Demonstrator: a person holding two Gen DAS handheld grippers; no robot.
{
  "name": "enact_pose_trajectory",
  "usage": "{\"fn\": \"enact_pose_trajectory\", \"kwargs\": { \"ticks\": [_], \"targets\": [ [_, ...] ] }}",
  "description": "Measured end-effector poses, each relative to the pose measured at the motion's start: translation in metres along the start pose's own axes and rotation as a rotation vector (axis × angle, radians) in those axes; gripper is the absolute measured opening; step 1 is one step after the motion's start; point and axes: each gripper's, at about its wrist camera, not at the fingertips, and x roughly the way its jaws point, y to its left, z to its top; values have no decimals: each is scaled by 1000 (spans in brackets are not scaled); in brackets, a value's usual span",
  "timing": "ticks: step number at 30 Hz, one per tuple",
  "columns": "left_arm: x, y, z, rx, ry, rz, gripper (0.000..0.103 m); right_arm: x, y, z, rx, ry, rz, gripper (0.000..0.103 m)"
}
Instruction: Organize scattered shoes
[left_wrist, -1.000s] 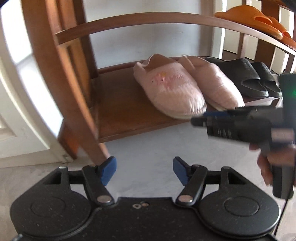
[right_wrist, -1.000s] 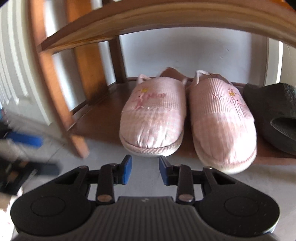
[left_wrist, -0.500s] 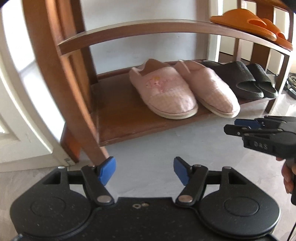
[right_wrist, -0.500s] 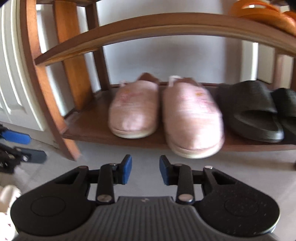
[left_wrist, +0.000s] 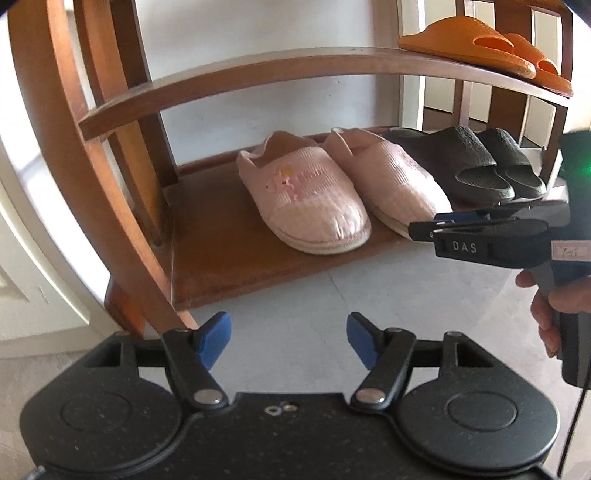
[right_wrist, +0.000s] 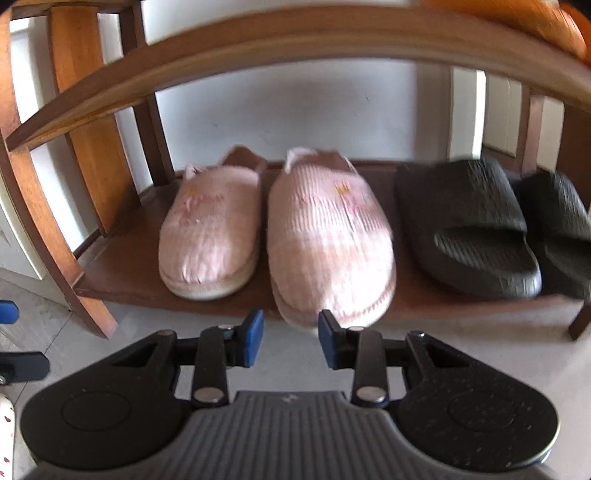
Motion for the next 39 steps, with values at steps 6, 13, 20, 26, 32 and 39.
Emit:
{"fn": "enact_pose_trajectory", "kwargs": {
  "ticks": [6, 13, 20, 26, 32, 39],
  "targets": [
    [11, 2, 10, -27, -12, 26, 69, 18, 7, 16, -46, 11, -6, 38],
    [15, 5, 8, -37, -5, 26, 69, -10, 6, 1, -19, 23, 32, 37],
    [16, 3, 12, -37, -8, 24, 69, 2, 1, 0, 0, 54, 21, 37],
    [16, 4, 9, -40, 8, 24, 69, 9, -1, 9, 15, 43, 14, 38],
    [15, 7, 9, -41, 11, 34, 70, 11, -2, 5, 23, 63, 4, 38],
    [5, 9, 10, -23, 1, 55, 70, 20, -6, 7, 38, 85, -5, 38]
  ]
}}
